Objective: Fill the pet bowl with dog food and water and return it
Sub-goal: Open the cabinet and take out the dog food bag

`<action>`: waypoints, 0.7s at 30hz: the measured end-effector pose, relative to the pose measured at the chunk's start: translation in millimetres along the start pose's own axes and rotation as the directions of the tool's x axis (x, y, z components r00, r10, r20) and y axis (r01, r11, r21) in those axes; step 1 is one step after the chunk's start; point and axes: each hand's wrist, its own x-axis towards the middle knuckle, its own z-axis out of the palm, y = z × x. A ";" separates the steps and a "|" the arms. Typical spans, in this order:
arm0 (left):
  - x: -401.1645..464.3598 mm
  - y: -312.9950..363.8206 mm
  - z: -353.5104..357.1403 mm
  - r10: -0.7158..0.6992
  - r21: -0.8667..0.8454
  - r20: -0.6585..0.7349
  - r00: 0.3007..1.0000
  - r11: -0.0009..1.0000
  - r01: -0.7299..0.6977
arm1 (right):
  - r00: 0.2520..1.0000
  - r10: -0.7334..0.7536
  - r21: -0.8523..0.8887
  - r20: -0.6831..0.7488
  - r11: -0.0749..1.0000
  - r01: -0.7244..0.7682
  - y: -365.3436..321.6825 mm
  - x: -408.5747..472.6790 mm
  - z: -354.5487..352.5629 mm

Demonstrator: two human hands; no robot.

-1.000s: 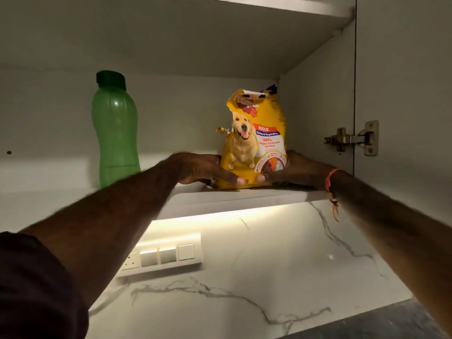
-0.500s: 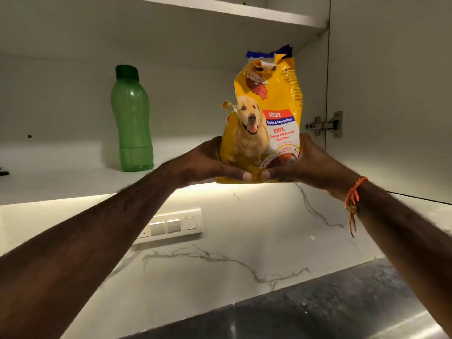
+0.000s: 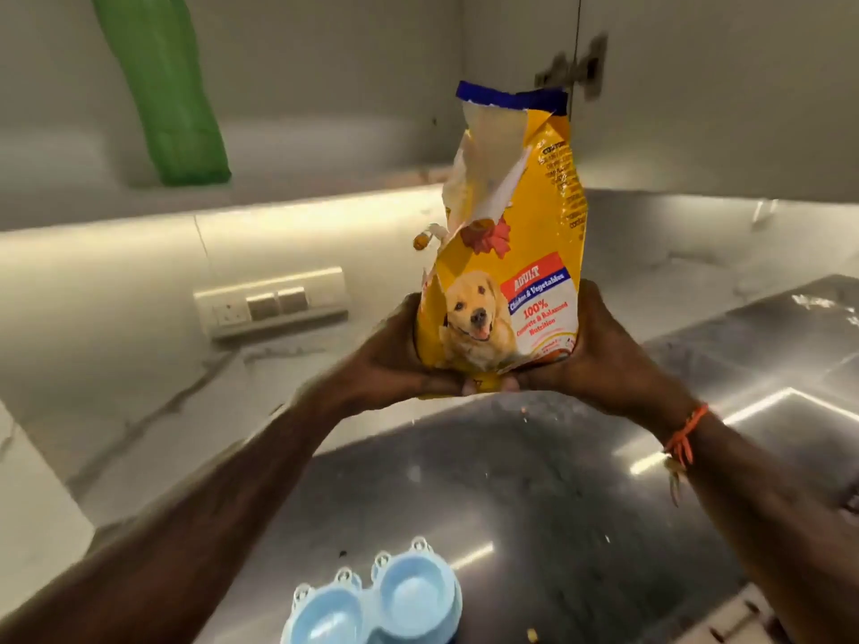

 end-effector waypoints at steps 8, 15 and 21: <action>-12.7 -96.5 97.3 -0.178 0.026 0.180 0.968 0.984 0.176 | 0.995 0.100 0.028 0.005 0.995 -0.100 109.1 -64.2 37.8; -26.9 -152.3 174.4 -0.353 0.102 0.227 0.908 0.936 0.338 | 0.945 0.323 -0.015 0.046 0.946 -0.323 207.7 -106.9 77.8; -52.9 -190.9 216.7 -0.463 0.208 0.208 0.861 0.882 0.424 | 0.926 0.351 -0.121 0.139 0.934 -0.336 249.3 -138.9 106.8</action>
